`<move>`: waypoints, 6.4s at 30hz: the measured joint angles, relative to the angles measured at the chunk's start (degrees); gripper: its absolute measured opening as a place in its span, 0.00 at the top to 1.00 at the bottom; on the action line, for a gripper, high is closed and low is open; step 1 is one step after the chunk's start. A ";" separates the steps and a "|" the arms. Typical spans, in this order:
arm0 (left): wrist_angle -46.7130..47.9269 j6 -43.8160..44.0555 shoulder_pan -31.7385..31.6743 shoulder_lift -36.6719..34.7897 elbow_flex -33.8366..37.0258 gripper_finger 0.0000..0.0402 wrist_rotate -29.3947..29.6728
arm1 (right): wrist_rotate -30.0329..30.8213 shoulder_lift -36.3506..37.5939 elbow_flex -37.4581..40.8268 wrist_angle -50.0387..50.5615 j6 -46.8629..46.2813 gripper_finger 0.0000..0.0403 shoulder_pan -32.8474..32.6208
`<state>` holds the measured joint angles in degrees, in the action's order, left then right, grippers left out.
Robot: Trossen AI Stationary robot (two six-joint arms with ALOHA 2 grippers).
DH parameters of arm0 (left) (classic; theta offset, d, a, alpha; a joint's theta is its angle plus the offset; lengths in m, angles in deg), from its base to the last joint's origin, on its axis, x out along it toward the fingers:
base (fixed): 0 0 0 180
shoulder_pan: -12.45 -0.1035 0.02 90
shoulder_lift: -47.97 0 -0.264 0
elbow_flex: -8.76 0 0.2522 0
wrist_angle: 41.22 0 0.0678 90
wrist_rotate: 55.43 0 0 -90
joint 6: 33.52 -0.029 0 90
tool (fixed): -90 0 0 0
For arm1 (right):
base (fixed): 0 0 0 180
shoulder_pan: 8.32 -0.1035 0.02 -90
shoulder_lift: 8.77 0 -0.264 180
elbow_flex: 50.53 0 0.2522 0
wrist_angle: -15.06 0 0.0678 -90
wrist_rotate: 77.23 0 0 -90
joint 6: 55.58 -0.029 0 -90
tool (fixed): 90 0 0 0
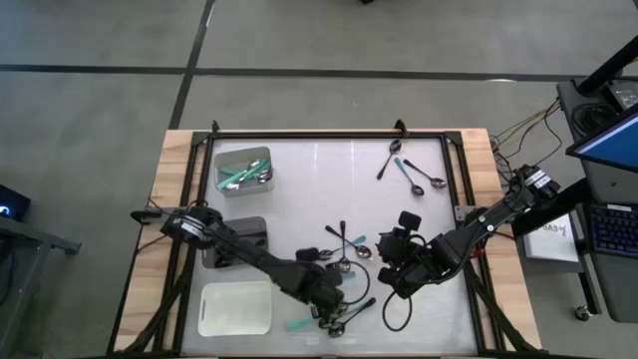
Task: Sort silverware by color (type)
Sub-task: Put the blue spoon into the white bin, then put the green spoon into the gray bin
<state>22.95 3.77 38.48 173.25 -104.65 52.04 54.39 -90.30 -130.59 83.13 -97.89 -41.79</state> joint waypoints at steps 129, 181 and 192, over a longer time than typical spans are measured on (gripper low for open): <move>11.63 18.72 17.32 8.00 -12.55 0.76 2.41 | -5.64 0.02 0.11 0.17 -8.03 0.69 0.48; -22.22 15.53 10.39 -13.16 28.70 0.86 -5.06 | -5.63 0.02 0.11 -2.76 -8.12 0.69 0.50; -11.06 15.34 9.69 -13.53 17.99 0.86 -0.26 | -4.45 0.01 0.11 -2.76 -6.74 0.69 0.49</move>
<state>11.89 19.10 48.18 159.71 -86.67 51.78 49.95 -90.29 -130.48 80.37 -104.63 -41.30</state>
